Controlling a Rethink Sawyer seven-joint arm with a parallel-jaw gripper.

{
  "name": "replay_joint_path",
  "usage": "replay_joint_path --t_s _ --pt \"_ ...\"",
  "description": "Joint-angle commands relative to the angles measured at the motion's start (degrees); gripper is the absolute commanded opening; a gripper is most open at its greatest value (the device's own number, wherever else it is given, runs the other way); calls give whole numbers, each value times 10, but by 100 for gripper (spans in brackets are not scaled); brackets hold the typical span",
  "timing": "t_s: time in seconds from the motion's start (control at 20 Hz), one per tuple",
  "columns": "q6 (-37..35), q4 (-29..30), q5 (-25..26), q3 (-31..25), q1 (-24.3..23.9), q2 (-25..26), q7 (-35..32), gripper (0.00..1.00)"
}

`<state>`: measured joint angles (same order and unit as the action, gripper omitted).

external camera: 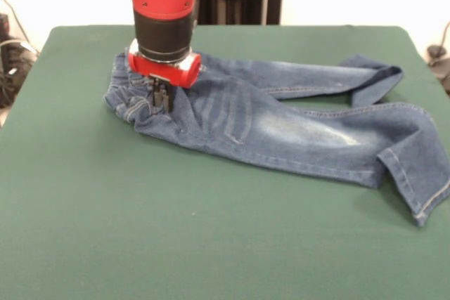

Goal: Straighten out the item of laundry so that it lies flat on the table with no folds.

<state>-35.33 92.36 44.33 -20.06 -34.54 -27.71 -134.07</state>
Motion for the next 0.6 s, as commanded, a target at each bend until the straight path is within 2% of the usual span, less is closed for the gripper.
replay_joint_path --t_s 0.05,0.4,0.6 --pt "-1 31 5 -4 40 28 29 0" --pt "2 26 11 -2 38 20 44 0" --pt "-9 1 22 -10 24 22 85 0"
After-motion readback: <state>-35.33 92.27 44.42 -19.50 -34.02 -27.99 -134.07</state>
